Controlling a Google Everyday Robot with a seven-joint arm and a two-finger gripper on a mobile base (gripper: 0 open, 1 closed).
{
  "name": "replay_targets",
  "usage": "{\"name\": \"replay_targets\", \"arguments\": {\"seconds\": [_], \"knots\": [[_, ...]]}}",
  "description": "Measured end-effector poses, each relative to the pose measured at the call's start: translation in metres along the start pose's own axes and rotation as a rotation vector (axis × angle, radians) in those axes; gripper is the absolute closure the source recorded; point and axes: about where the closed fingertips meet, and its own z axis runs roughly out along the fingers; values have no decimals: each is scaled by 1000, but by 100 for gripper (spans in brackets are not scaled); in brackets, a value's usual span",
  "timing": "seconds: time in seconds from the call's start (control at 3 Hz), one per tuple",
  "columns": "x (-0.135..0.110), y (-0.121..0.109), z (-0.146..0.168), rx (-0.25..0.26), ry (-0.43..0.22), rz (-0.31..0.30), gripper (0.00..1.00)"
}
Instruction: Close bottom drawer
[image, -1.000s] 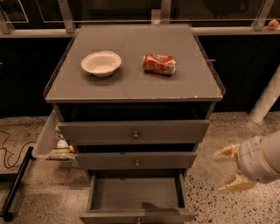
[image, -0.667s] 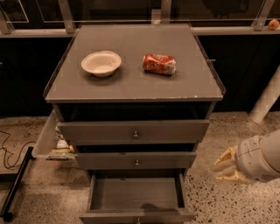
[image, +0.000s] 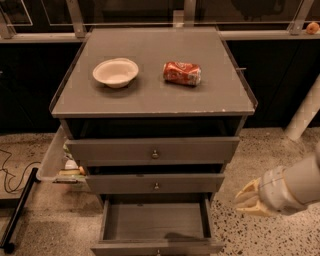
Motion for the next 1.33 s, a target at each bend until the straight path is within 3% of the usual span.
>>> {"name": "replay_targets", "arguments": {"seconds": [0.33,0.67,1.0,1.33], "knots": [[39,6,84,-61,-66,120,100],[75,-1,155,-37,-140,203,100],[109,8,225,-91,-210,300,100],[109,8,225,-91,-210,300,100]]}}
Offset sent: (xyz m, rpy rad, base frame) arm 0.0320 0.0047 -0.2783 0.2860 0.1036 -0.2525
